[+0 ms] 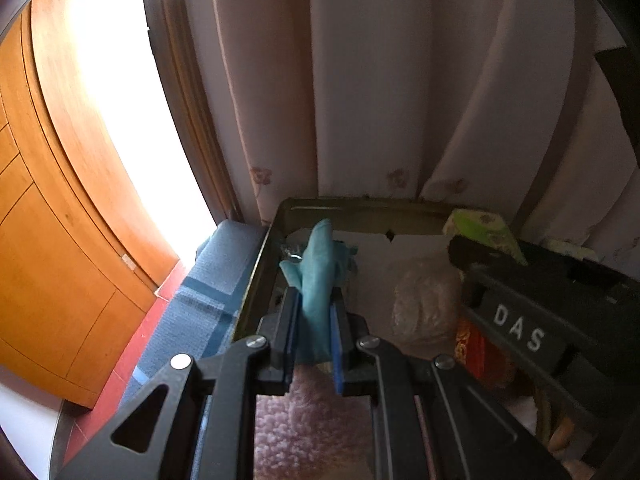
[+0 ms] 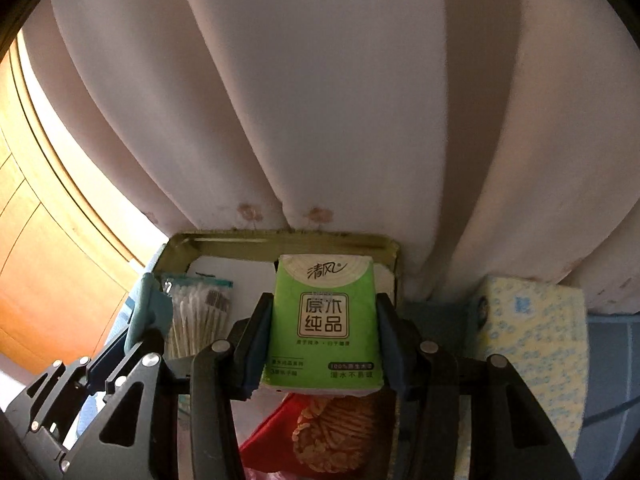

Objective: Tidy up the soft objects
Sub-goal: 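Release the teal cloth and green tissue pack into the gold tray with both grippers, then withdraw both grippers upward from the gold tray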

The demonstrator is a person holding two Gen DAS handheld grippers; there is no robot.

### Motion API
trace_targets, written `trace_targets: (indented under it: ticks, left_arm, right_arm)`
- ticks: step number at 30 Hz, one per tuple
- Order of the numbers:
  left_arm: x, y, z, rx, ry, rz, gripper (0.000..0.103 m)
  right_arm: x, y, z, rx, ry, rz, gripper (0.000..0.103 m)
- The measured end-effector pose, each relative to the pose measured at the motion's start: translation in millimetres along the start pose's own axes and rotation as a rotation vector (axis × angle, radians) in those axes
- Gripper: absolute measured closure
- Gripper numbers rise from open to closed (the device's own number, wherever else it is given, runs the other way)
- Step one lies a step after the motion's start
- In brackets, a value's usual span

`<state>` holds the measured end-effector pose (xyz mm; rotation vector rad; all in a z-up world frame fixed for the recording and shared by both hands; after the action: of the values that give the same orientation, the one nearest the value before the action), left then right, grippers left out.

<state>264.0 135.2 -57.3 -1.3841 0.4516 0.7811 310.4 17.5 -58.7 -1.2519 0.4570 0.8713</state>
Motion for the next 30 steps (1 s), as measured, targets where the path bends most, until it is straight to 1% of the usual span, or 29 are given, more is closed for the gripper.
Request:
trace_targets:
  ticks: [3,4,5,6,7,8,9,10,11,13,15,17,19,20,22,23,27,28,29,30]
  left_arm:
    - [6,0,-4,0.008,0.019,0.030,0.091]
    - [9,0,-7,0.017,0.022,0.042,0.090]
    - [12,0,-10,0.026,0.029,0.058,0.085]
    - [16,0,-11,0.029,0.034,0.072,0.085]
    - [18,0,-12,0.027,0.032,0.082,0.075]
    - [19,-1,-12,0.023,0.036,0.087,0.056]
    - [19,-1,-12,0.021,0.034,0.088,0.044]
    - [20,-1,-13,0.020,0.033,0.091,0.025]
    - [22,-1,-14,0.017,0.038,0.096,0.022]
    - [20,-2,-18,0.007,0.078,0.088,0.019]
    - [13,-4,-21,-0.001,0.119,0.062,0.014]
    - [2,-7,-19,-0.001,0.127,0.023,0.005]
    - [-9,-9,-15,-0.016,0.117,-0.038,0.002]
    - [-18,-11,-12,-0.030,0.117,-0.080,0.000]
    - [-32,-11,-7,-0.045,0.133,-0.144,0.000]
    - [-40,-10,-3,-0.054,0.140,-0.173,0.000]
    - [-63,3,10,-0.096,0.136,-0.267,0.000]
    - [-69,7,12,-0.094,0.125,-0.293,0.000]
    - [-74,12,16,-0.092,0.107,-0.323,0.000]
    - [-78,16,20,-0.091,0.090,-0.351,0.000]
  right_arm:
    - [4,4,0,0.006,-0.001,0.009,0.051]
    - [6,4,0,0.010,-0.003,0.011,0.051]
    - [9,3,1,0.015,-0.010,0.013,0.051]
    - [10,3,2,0.017,-0.022,0.017,0.051]
    - [10,3,3,0.016,-0.028,0.022,0.050]
    - [11,3,3,0.017,-0.029,0.023,0.050]
    - [12,3,5,0.020,-0.040,0.022,0.050]
    - [14,3,7,0.022,-0.060,0.027,0.047]
    - [15,3,8,0.025,-0.080,0.038,0.039]
    - [14,3,11,0.040,-0.118,0.052,0.027]
    - [7,2,12,0.060,-0.141,0.037,0.026]
    - [-7,1,11,0.077,-0.168,0.008,0.025]
    - [-26,1,15,0.087,-0.207,-0.039,0.025]
    - [-35,1,15,0.089,-0.209,-0.063,0.025]
    - [-52,5,15,0.086,-0.223,-0.110,0.025]
    - [-60,8,15,0.083,-0.223,-0.140,0.025]
    - [-101,28,12,0.054,-0.171,-0.302,0.025]
    - [-111,33,11,0.048,-0.151,-0.348,0.023]
    - [-122,39,8,0.041,-0.135,-0.391,0.017]
    - [-132,45,7,0.032,-0.117,-0.436,0.016]
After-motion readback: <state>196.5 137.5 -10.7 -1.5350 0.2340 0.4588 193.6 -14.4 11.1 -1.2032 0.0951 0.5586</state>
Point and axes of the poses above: each gripper's, at about its wrist camera, not at the fingertips, and x roughly the way its jaws point, z to its left, y to its underside, the point moved 7 cm from there along x, roughly the way its jaws point, and after that the axes turned 9 degrees about -y, right-handed, at the moved point
